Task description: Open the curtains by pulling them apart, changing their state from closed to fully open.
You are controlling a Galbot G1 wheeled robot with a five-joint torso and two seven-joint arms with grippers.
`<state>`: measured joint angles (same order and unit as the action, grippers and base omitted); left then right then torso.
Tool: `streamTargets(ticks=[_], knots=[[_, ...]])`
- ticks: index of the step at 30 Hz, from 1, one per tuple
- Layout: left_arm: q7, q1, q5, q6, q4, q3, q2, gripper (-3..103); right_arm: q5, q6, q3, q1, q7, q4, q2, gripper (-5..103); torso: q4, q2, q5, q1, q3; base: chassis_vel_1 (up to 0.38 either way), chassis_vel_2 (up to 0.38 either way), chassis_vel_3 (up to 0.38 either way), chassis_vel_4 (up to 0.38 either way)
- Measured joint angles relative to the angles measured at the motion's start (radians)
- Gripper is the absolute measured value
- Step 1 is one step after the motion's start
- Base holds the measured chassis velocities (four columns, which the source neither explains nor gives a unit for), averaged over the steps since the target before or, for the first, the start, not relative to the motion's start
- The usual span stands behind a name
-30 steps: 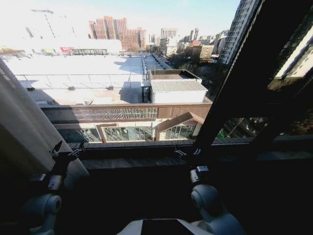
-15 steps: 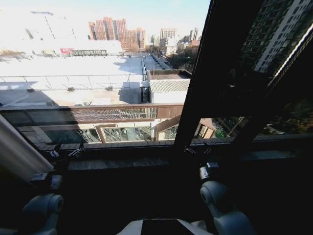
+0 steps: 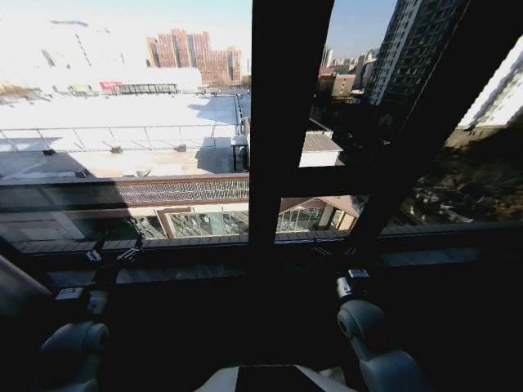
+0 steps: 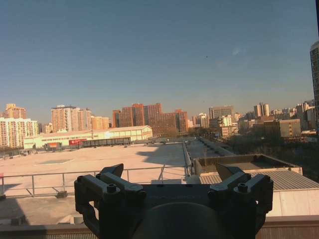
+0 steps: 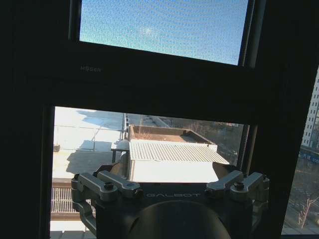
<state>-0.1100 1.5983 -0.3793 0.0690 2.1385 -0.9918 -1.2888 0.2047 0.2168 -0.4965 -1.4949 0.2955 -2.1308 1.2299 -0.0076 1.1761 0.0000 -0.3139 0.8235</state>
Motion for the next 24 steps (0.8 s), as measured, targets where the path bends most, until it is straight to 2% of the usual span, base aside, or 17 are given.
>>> streamTargets(ticks=[20, 24], knots=[[-0.022, 0.014, 0.008, -0.034, -0.002, -0.003, -0.013, 100, -0.002, 0.0, 0.011, 0.003, 0.001, 0.001, 0.005, 100, -0.0002, 0.0, 0.0009, 0.0, 0.0, -0.351, -0.357, 0.352, 0.354], [-0.022, 0.016, 0.008, -0.039, -0.005, -0.005, -0.013, 100, -0.003, -0.001, 0.017, 0.003, 0.002, 0.0, 0.007, 100, 0.0, 0.0, -0.0005, 0.0, 0.0, -0.349, -0.378, 0.351, 0.366]])
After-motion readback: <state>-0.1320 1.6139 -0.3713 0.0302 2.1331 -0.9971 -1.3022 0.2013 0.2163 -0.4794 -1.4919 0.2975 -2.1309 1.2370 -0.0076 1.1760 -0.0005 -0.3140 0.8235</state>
